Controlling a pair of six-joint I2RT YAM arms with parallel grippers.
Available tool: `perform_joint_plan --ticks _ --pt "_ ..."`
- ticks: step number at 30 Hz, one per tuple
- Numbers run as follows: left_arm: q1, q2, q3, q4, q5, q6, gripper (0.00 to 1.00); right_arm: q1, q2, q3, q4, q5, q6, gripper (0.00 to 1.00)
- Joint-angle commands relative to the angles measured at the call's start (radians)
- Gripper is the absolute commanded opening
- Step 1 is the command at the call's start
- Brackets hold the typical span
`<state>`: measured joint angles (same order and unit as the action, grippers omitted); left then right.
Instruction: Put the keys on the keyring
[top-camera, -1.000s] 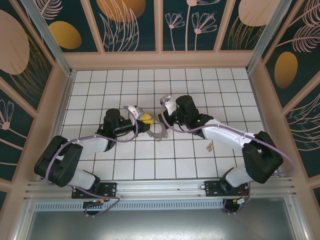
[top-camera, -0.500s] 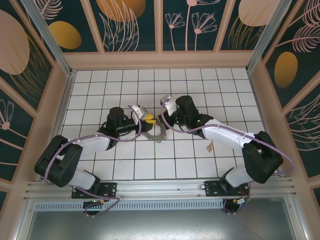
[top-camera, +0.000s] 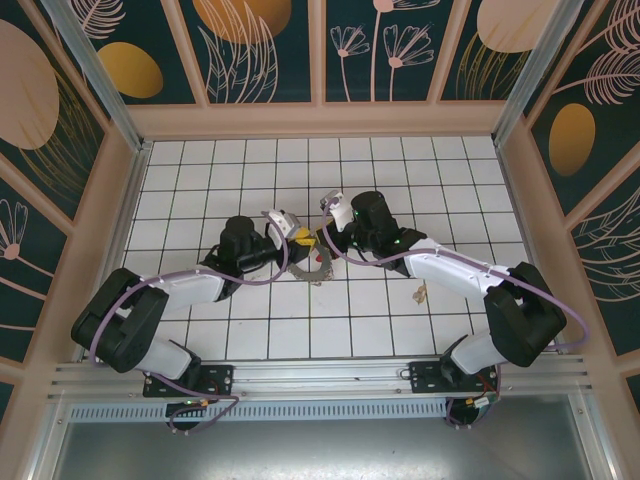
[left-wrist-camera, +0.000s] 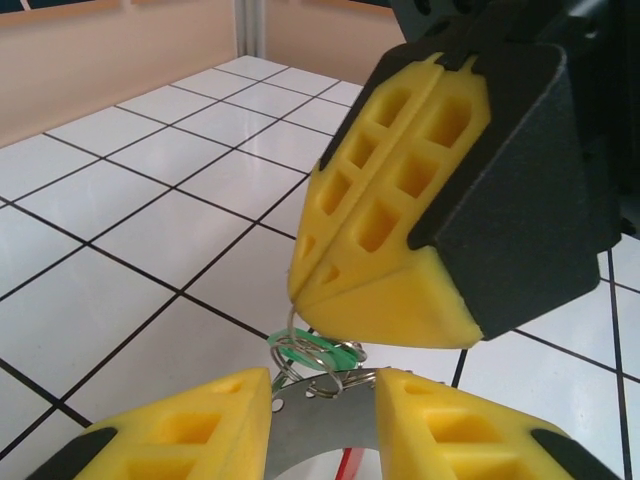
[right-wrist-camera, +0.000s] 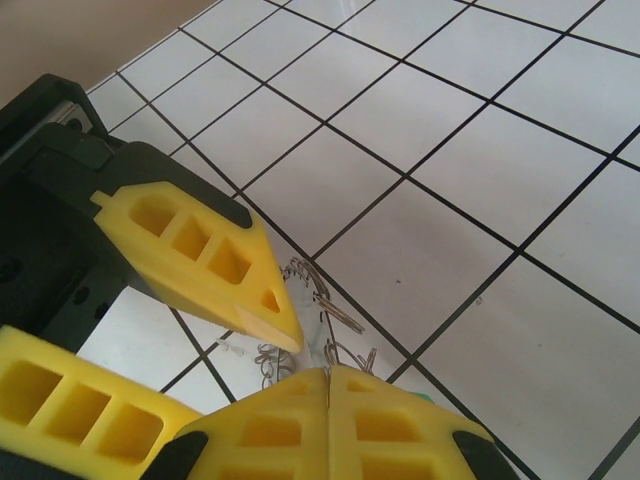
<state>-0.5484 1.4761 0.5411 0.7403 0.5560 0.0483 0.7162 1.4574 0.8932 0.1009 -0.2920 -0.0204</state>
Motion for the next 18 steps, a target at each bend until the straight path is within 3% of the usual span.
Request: perform_joint_plan --ticks 1,18 --pt "-0.010 0.017 0.005 0.025 0.008 -0.006 0.34 0.009 -0.026 0.031 0.014 0.001 -0.013 0.00" --pt "-0.034 0.050 -0.002 0.061 -0.083 -0.015 0.31 0.010 -0.025 0.037 0.010 -0.001 -0.015 0.00"
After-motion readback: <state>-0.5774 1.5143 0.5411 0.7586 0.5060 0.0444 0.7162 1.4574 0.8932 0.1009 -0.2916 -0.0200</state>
